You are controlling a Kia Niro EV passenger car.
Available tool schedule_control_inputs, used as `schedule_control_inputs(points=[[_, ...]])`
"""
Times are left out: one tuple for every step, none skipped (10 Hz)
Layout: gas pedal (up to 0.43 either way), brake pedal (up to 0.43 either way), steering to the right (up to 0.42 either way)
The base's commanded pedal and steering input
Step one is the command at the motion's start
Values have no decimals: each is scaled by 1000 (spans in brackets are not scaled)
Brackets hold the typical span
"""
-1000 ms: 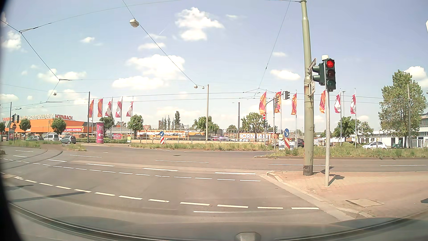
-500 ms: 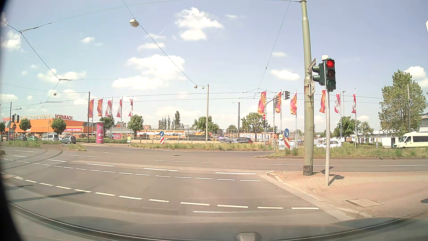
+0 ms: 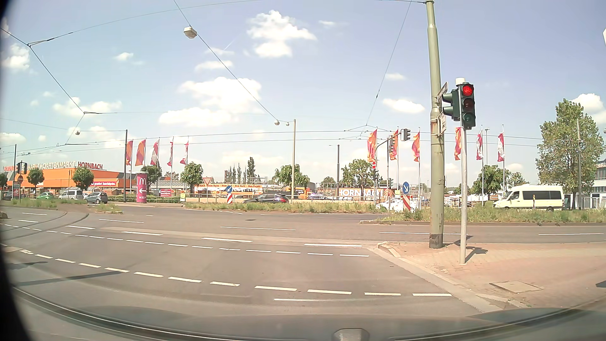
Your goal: Follow the waypoints while adhering to traffic rules and regulations
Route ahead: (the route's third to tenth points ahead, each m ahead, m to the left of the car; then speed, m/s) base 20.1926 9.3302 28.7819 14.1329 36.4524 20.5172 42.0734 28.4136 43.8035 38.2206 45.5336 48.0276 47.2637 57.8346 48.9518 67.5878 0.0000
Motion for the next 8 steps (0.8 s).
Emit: schedule_control_inputs(points=[[0,348,-48],[0,348,-48],[0,348,-48],[0,354,-48],[0,348,-49],[0,348,-48],[0,348,-49],[0,354,-48]])
